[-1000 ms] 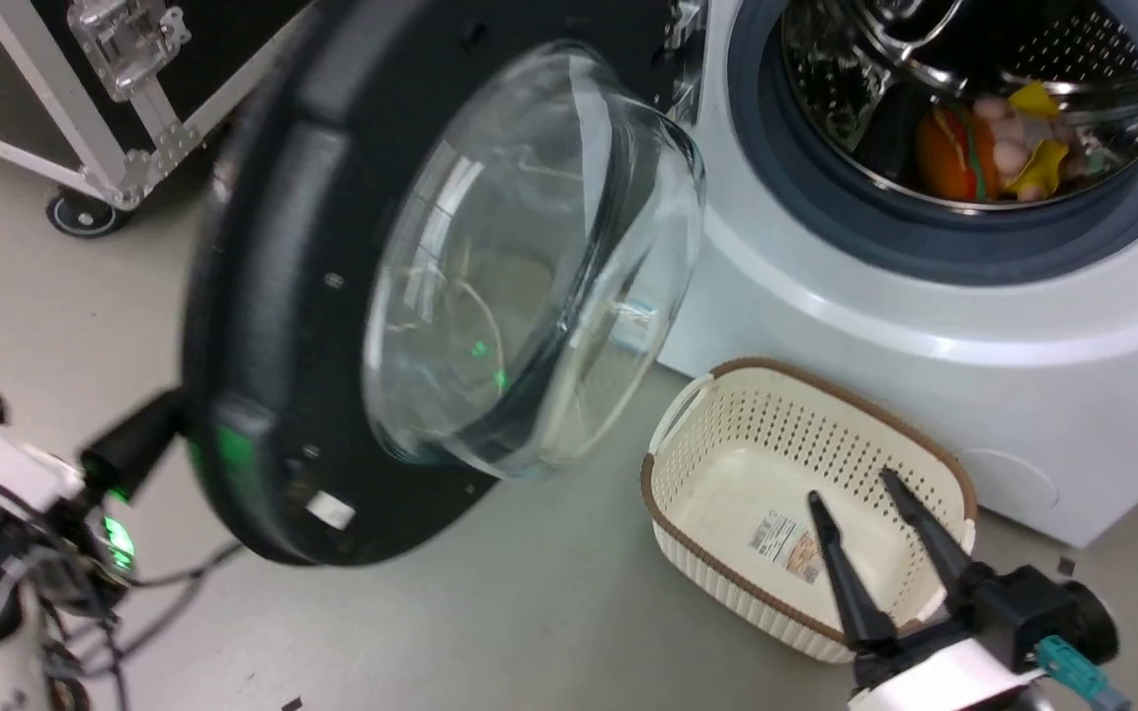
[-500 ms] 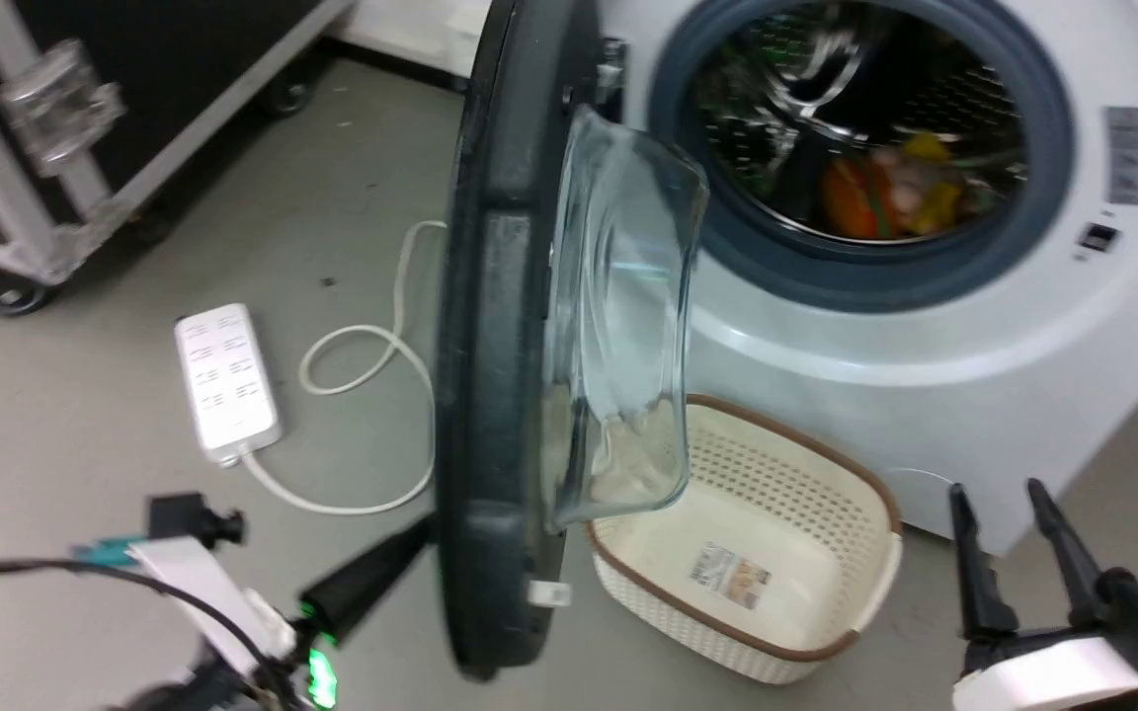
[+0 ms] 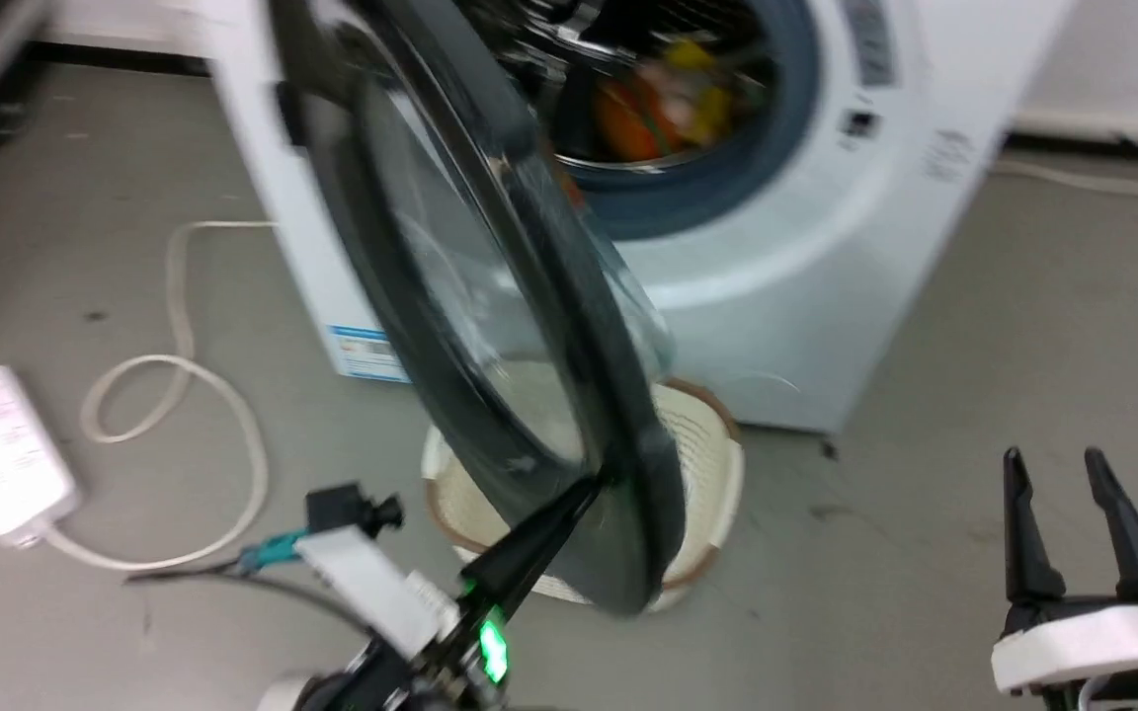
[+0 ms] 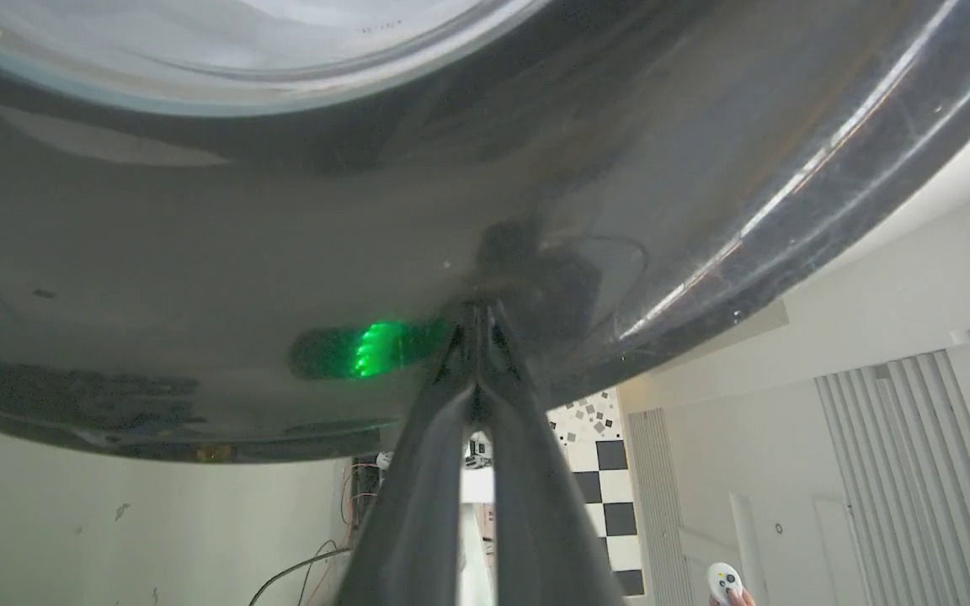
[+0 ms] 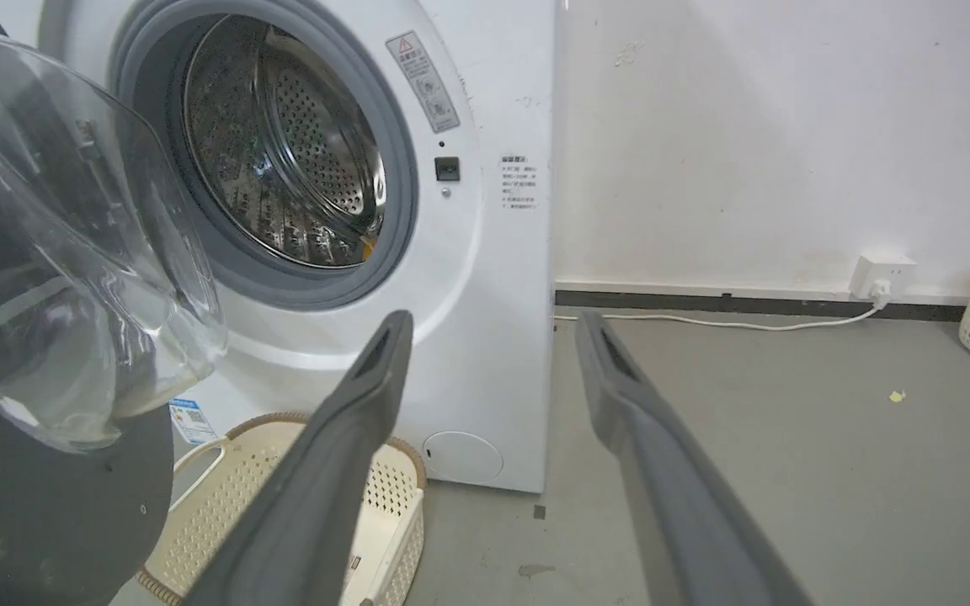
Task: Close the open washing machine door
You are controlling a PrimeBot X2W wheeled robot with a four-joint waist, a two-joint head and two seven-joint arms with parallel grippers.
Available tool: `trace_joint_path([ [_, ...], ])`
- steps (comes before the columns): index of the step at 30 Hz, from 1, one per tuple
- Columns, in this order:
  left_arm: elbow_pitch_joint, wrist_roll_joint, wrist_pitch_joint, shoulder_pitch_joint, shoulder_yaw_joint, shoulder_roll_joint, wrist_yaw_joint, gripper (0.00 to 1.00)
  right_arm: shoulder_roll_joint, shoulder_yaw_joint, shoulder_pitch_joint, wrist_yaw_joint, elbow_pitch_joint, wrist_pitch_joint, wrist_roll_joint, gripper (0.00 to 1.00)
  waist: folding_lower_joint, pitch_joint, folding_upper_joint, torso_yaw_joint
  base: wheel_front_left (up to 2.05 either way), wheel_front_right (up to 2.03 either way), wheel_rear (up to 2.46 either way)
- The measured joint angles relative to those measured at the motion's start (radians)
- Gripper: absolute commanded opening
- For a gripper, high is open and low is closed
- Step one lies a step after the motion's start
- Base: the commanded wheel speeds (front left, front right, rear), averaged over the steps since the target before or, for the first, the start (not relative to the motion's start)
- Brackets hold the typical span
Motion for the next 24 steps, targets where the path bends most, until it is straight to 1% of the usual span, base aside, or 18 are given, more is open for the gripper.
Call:
trace_joint_path([
  [3, 0.044, -0.023, -0.075, -0.080, -0.050, -0.002, -0.007, 0.00, 0.000, -0.003, -0.020, 0.000, 0.002, 0.000, 0.001, 1.00, 0.0002, 0.034, 0.0000, -0.065, 0.00, 0.00, 0.00],
  [7, 0.116, -0.063, -0.173, -0.197, -0.093, -0.002, -0.013, 0.00, 0.000, 0.007, -0.035, 0.000, 0.006, 0.000, 0.014, 1.00, 0.0002, 0.080, 0.0000, -0.150, 0.00, 0.00, 0.00],
  [15, 0.338, -0.089, -0.408, -0.465, -0.106, -0.004, -0.016, 0.00, 0.000, 0.042, -0.053, 0.000, 0.010, 0.000, 0.048, 1.00, 0.0002, 0.164, 0.0000, -0.300, 0.00, 0.00, 0.00],
  [20, 0.485, -0.111, -0.519, -0.613, -0.098, -0.004, -0.038, 0.00, 0.000, 0.061, -0.055, 0.000, 0.010, 0.000, 0.057, 1.00, 0.0002, 0.206, 0.0000, -0.355, 0.00, 0.00, 0.00],
  [24, 0.567, -0.126, -0.535, -0.681, -0.114, -0.004, -0.057, 0.00, 0.000, 0.067, -0.055, 0.000, 0.008, 0.000, 0.067, 1.00, 0.0002, 0.217, 0.0000, -0.360, 0.00, 0.00, 0.00],
])
